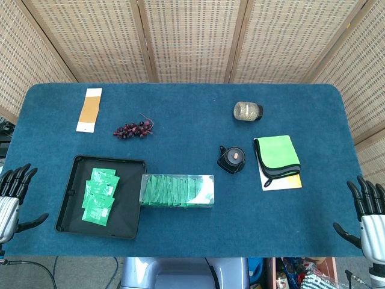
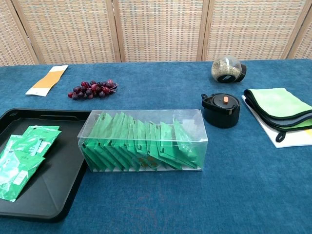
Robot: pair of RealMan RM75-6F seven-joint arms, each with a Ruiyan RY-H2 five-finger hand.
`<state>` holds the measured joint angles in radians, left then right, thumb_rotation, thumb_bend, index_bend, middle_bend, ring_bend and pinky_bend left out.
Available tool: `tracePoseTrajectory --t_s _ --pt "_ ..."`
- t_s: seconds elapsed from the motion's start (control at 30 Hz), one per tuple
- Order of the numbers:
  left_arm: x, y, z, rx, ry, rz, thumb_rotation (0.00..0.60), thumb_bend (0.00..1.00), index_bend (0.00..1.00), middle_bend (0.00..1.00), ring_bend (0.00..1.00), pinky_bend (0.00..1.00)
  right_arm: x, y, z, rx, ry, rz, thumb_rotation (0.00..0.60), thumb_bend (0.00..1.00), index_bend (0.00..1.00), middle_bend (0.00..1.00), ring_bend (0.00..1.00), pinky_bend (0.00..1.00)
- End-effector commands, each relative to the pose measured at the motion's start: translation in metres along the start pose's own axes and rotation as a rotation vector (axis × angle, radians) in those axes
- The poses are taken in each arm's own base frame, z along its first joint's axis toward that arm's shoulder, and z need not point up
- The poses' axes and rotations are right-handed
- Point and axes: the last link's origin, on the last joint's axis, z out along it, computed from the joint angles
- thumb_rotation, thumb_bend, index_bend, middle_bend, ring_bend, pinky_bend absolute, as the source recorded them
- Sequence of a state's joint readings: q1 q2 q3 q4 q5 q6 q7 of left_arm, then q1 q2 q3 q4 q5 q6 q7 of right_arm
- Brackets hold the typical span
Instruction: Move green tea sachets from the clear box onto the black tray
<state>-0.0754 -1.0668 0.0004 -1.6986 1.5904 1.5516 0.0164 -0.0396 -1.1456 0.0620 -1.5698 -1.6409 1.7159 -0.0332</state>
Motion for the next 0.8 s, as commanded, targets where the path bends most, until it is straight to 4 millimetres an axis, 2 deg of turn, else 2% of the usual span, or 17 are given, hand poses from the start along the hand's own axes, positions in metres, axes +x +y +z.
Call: tracePoseTrajectory --t_s 0.03,0.27,0.43,0.47,0.57,0.7,0.8 --pt "-0.001 0.0 0.0 -0.001 -0.002 0.001 0.6 0.07 0.0 0.0 0.0 0.0 0.0 0.0 0.0 -0.001 -0.002 0.001 0.6 0.0 0.0 0.0 0.0 0.0" --pt "-0.002 0.003 0.003 -0.021 -0.001 0.003 0.6 0.07 0.0 0.0 0.0 0.0 0.0 0.001 0.0 -0.006 -0.004 0.005 0.6 0.0 0.0 0.0 0.0 0.0" --pt "-0.006 0.022 0.027 -0.15 -0.002 -0.05 0.6 0.07 0.0 0.0 0.0 0.0 0.002 0.001 0.0 -0.009 0.001 0.009 0.6 0.0 0.0 0.0 0.0 0.0" --pt "-0.008 0.032 0.039 -0.204 -0.012 -0.057 0.6 0.07 0.0 0.0 0.0 0.0 0.002 0.001 0.0 -0.012 0.002 0.011 0.6 0.0 0.0 0.0 0.0 0.0" --pt "-0.011 0.049 0.057 -0.289 -0.04 -0.062 0.6 0.07 0.0 0.0 0.0 0.0 0.002 0.001 0.001 -0.016 0.002 0.011 0.6 0.0 0.0 0.0 0.0 0.0" --pt "-0.014 0.096 0.102 -0.472 -0.117 -0.043 0.6 0.07 0.0 0.0 0.0 0.0 -0.002 0.003 0.005 -0.034 -0.016 -0.002 0.6 0.0 0.0 0.0 0.0 0.0" --pt "-0.019 0.121 0.12 -0.551 -0.154 -0.025 0.6 0.07 0.0 0.0 0.0 0.0 -0.004 0.006 0.008 -0.051 -0.027 -0.009 0.6 0.0 0.0 0.0 0.0 0.0"
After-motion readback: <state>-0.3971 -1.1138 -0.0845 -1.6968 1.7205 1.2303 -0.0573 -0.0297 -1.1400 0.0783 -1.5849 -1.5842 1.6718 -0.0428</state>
